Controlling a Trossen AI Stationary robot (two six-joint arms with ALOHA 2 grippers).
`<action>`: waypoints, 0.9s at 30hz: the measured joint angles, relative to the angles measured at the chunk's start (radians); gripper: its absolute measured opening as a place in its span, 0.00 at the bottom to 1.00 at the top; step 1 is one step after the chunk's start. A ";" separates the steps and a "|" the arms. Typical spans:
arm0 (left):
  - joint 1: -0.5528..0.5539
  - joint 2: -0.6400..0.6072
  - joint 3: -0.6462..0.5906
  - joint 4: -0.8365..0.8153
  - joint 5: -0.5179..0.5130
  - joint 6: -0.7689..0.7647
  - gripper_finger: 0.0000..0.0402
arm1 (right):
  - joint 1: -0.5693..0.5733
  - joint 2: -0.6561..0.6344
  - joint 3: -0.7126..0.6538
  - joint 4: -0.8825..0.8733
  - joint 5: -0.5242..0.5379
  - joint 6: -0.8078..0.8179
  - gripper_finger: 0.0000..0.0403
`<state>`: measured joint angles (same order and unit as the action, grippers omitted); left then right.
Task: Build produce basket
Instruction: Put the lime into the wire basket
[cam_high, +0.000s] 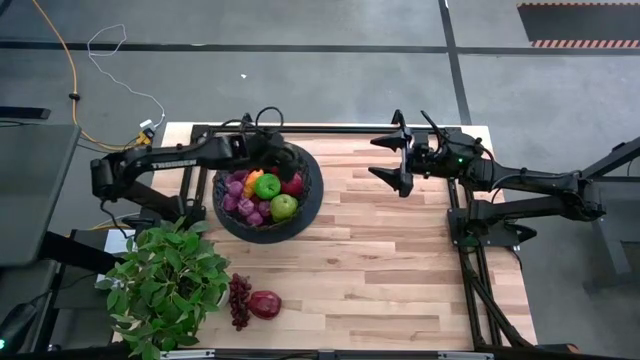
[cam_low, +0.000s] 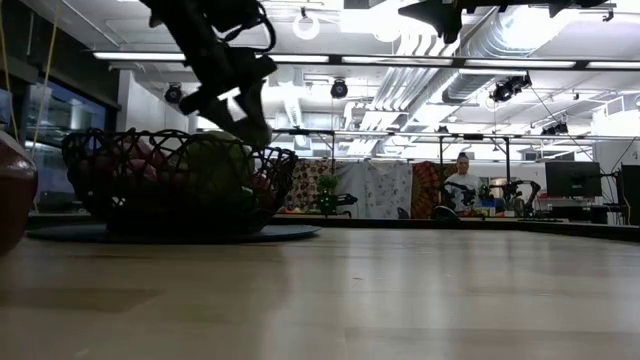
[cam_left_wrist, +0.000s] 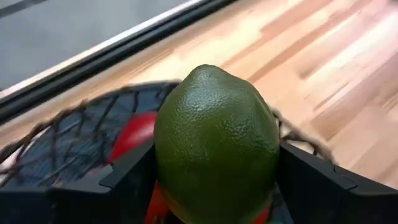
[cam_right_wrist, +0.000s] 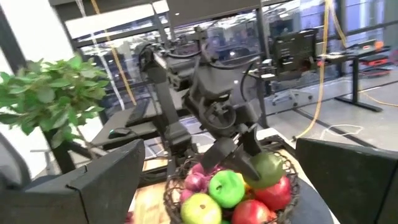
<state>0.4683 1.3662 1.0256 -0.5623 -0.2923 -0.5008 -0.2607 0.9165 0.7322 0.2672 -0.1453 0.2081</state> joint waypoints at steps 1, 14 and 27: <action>0.001 0.015 0.003 0.020 0.007 -0.002 0.69 | 0.000 0.000 0.000 0.000 0.011 0.000 0.99; -0.026 0.145 0.007 0.075 0.094 -0.039 0.69 | 0.000 0.000 0.000 0.000 0.031 0.027 0.99; -0.031 0.144 0.003 0.109 0.079 0.059 0.69 | 0.000 0.000 0.000 -0.007 0.031 0.027 0.99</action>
<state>0.4377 1.5099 1.0283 -0.4538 -0.2133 -0.4413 -0.2611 0.9165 0.7322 0.2600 -0.1146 0.2354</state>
